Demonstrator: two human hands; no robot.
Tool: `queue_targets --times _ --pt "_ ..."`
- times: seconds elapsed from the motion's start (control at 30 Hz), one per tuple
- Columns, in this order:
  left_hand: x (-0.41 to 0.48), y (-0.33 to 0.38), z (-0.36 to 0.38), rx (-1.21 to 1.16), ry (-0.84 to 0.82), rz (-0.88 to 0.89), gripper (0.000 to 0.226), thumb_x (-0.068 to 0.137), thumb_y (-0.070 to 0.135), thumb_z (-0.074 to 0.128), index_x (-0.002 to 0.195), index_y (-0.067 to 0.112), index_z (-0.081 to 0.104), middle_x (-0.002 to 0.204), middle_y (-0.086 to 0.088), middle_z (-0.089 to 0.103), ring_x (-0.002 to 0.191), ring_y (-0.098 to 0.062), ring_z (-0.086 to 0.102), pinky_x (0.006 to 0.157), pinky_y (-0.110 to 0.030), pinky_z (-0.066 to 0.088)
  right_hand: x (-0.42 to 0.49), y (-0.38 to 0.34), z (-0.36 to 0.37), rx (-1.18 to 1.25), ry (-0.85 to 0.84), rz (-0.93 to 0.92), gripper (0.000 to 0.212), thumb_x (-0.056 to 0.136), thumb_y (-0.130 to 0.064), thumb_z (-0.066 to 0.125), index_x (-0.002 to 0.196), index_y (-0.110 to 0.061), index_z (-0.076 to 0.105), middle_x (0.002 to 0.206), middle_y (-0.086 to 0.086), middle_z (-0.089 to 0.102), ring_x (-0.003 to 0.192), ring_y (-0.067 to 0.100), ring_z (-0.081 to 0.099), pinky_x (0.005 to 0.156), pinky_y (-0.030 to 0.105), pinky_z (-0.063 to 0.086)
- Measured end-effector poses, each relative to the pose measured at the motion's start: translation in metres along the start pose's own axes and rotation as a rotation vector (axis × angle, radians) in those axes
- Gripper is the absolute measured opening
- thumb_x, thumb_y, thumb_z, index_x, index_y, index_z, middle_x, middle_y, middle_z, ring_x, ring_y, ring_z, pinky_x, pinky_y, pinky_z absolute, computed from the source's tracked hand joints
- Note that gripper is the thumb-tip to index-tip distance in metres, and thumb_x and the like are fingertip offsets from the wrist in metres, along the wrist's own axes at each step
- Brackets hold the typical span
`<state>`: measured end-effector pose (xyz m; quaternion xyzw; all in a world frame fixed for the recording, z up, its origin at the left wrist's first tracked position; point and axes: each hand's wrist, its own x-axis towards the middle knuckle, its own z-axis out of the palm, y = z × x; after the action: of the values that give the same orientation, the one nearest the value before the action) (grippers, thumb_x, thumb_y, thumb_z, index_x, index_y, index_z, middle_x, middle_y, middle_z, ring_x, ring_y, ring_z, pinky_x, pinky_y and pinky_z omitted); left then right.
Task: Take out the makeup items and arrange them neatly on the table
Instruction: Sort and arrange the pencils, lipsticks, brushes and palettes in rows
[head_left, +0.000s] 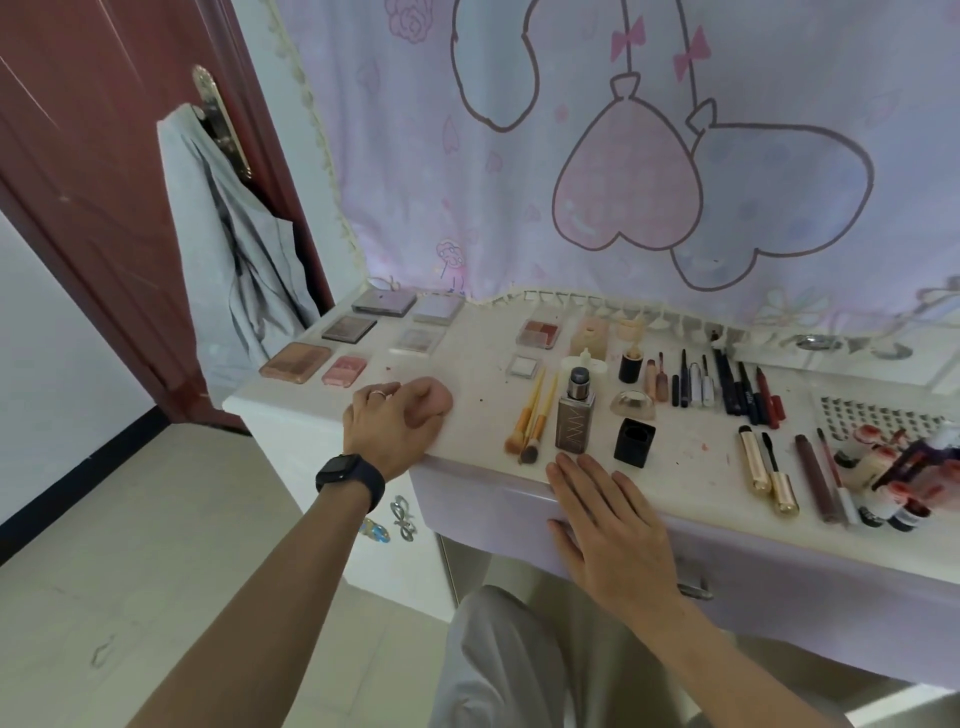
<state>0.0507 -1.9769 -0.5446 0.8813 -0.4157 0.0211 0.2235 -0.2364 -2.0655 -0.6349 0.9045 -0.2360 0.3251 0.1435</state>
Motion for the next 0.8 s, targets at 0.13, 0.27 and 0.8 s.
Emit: queue_targets --times 0.13,0.27,0.8 --pt "-0.009 0.004 -0.008 -0.167 -0.039 -0.004 0.048 0.077 0.053 0.074 0.121 0.040 0.061 0.107 0.006 0.065 0.120 -0.026 0.046 0.100 -0.033 0.039 0.001 0.000 -0.004 0.009 -0.017 0.002 0.060 0.097 -0.036 0.059 0.151 -0.012 0.047 0.156 0.004 0.046 0.142 0.023 0.046 0.115 0.043 0.036" --pt "-0.028 0.011 -0.019 -0.494 -0.073 -0.080 0.039 0.070 0.047 0.085 0.104 0.042 0.066 0.101 0.010 0.064 0.104 -0.017 0.060 0.092 -0.035 0.052 0.001 0.000 -0.008 0.036 -0.069 0.014 0.060 0.097 -0.035 0.055 0.151 -0.013 0.046 0.157 0.004 0.045 0.143 0.022 0.045 0.117 0.042 0.033" --pt "-0.073 0.093 -0.056 -1.173 -0.749 0.093 0.055 0.070 0.035 0.074 0.119 0.012 0.070 0.121 -0.014 0.069 0.106 -0.024 0.066 0.095 -0.033 0.052 0.058 -0.006 -0.134 1.648 -0.389 1.141 0.059 0.079 -0.071 0.063 0.115 -0.025 0.070 0.104 0.006 0.078 0.080 0.025 0.076 0.063 0.026 0.059"
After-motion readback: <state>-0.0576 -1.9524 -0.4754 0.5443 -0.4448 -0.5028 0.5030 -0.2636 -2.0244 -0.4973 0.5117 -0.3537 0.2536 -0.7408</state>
